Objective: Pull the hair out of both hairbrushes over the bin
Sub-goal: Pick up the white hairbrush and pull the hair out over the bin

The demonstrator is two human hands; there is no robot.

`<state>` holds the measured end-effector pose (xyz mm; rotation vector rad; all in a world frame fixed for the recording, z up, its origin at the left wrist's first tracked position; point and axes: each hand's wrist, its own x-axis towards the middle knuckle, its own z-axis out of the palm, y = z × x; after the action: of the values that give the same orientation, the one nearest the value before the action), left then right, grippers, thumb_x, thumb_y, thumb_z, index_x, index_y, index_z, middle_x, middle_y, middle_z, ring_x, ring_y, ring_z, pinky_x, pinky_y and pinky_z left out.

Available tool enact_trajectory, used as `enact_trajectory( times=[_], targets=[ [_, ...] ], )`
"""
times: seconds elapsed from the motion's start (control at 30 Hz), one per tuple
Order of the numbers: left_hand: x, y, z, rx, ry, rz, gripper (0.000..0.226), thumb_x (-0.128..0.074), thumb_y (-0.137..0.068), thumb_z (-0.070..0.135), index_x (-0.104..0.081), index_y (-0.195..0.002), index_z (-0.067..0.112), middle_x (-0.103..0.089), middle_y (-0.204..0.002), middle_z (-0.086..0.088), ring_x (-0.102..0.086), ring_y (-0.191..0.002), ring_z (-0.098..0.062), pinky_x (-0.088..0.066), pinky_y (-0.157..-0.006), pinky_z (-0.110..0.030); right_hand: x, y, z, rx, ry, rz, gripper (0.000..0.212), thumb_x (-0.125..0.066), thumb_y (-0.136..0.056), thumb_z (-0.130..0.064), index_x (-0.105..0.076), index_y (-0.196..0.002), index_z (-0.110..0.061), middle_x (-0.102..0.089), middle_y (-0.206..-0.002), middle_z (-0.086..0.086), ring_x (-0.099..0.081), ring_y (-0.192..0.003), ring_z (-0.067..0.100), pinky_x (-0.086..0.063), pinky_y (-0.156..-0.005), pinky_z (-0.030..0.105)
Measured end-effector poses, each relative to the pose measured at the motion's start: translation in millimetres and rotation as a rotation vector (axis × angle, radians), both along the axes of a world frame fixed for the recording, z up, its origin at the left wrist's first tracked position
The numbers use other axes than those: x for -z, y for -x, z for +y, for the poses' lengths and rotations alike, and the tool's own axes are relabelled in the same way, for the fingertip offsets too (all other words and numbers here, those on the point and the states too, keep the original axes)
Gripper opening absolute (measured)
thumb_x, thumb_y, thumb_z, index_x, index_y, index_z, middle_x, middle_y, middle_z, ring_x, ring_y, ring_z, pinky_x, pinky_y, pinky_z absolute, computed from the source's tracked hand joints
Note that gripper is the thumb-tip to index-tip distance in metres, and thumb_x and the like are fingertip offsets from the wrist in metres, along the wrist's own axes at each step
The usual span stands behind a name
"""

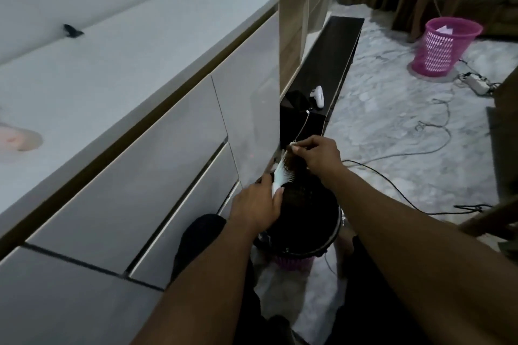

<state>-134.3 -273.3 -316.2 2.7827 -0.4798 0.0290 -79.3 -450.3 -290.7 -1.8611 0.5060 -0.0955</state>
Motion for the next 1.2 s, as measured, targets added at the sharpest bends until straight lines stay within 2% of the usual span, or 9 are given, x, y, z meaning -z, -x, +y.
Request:
enact_trajectory(
  times=[0.23, 0.33, 0.4, 0.53, 0.63, 0.7, 0.8, 0.97, 1.2],
  targets=[
    [65.7, -12.2, 3.3, 0.019, -0.013, 0.171, 0.036, -0.036, -0.101, 0.047, -0.044, -0.117, 0.015, -0.065, -0.103, -0.017, -0.061, -0.097, -0.041, -0.044, -0.080, -0.046, 72.3, -1.0, -2.2, -0.010, 0.154, 0.096, 0.019, -0.070, -0.092, -0.025, -0.077, -0.094, -0.007, -0.071, -0.090, 0.002, -0.066, -0.090, 0.018, -0.053, -0.084, 0.033],
    [90.5, -12.2, 1.9, 0.022, 0.015, 0.192, 0.035, -0.039, -0.100, 0.047, -0.043, -0.114, 0.016, -0.067, -0.096, -0.015, -0.064, -0.088, -0.041, -0.045, -0.069, -0.043, 110.5, 0.1, -11.4, 0.012, 0.047, 0.182, 0.020, -0.068, -0.087, -0.037, -0.072, -0.084, -0.018, -0.075, -0.087, 0.002, -0.073, -0.086, 0.025, -0.061, -0.080, 0.049],
    [102.2, -9.2, 0.5, 0.039, 0.013, 0.212, 0.034, -0.038, -0.100, 0.048, -0.042, -0.114, 0.018, -0.067, -0.092, -0.013, -0.065, -0.084, -0.039, -0.044, -0.066, -0.042, 131.5, 3.1, -16.6, 0.066, -0.130, 0.232, 0.027, -0.066, -0.088, -0.035, -0.070, -0.095, -0.009, -0.075, -0.093, 0.013, -0.074, -0.087, 0.033, -0.063, -0.071, 0.054],
    [118.1, -3.1, -1.7, 0.055, -0.026, 0.271, 0.033, -0.037, -0.101, 0.048, -0.043, -0.114, 0.018, -0.066, -0.093, -0.011, -0.064, -0.082, -0.038, -0.036, -0.062, -0.037, 151.0, 14.2, -18.7, 0.157, -0.440, 0.291, 0.011, -0.054, -0.102, -0.016, -0.056, -0.106, -0.006, -0.063, -0.101, 0.017, -0.067, -0.088, 0.030, -0.061, -0.056, 0.038],
    [126.6, -2.2, -5.8, 0.063, -0.090, 0.301, 0.033, -0.037, -0.101, 0.048, -0.043, -0.114, 0.018, -0.066, -0.094, -0.009, -0.064, -0.082, -0.036, -0.035, -0.060, -0.036, 166.3, 24.6, -20.8, 0.118, -0.545, 0.302, 0.038, -0.067, -0.094, -0.038, -0.053, -0.121, -0.015, -0.063, -0.110, 0.003, -0.068, -0.092, 0.018, -0.060, -0.059, 0.035],
    [132.7, -2.4, -9.5, 0.062, -0.109, 0.333, 0.034, -0.036, -0.102, 0.049, -0.042, -0.115, 0.018, -0.066, -0.096, -0.009, -0.063, -0.082, -0.037, -0.035, -0.060, -0.036, 173.4, 27.9, -20.2, 0.051, -0.394, 0.290, 0.050, -0.077, -0.085, -0.042, -0.055, -0.126, -0.023, -0.061, -0.116, -0.003, -0.065, -0.102, 0.012, -0.061, -0.066, 0.034],
    [141.9, -2.6, -13.1, 0.068, -0.112, 0.352, 0.033, -0.034, -0.102, 0.048, -0.042, -0.113, 0.018, -0.065, -0.094, -0.008, -0.063, -0.079, -0.035, -0.034, -0.058, -0.036, 187.0, 24.3, -20.5, 0.016, -0.209, 0.267, 0.033, -0.083, -0.080, -0.032, -0.068, -0.108, -0.022, -0.068, -0.105, 0.000, -0.068, -0.098, 0.014, -0.060, -0.067, 0.034],
    [152.8, -5.5, -15.5, 0.068, -0.104, 0.351, 0.033, -0.034, -0.103, 0.047, -0.042, -0.113, 0.017, -0.065, -0.091, -0.008, -0.063, -0.075, -0.033, -0.033, -0.056, -0.034, 203.8, 10.9, -20.1, 0.095, -0.214, 0.287, 0.012, -0.079, -0.086, -0.020, -0.070, -0.077, -0.023, -0.078, -0.091, 0.008, -0.076, -0.090, 0.028, -0.062, -0.074, 0.040],
    [158.2, -12.0, -15.4, -0.059, -0.086, 0.402, 0.036, -0.034, -0.102, 0.046, -0.042, -0.120, 0.016, -0.066, -0.097, -0.014, -0.063, -0.083, -0.041, -0.034, -0.061, -0.037, 204.7, 1.0, -11.0, 0.177, -0.424, 0.347, 0.016, -0.063, -0.095, -0.010, -0.054, -0.082, -0.012, -0.065, -0.092, 0.011, -0.069, -0.093, 0.026, -0.064, -0.077, 0.048]
  ],
)
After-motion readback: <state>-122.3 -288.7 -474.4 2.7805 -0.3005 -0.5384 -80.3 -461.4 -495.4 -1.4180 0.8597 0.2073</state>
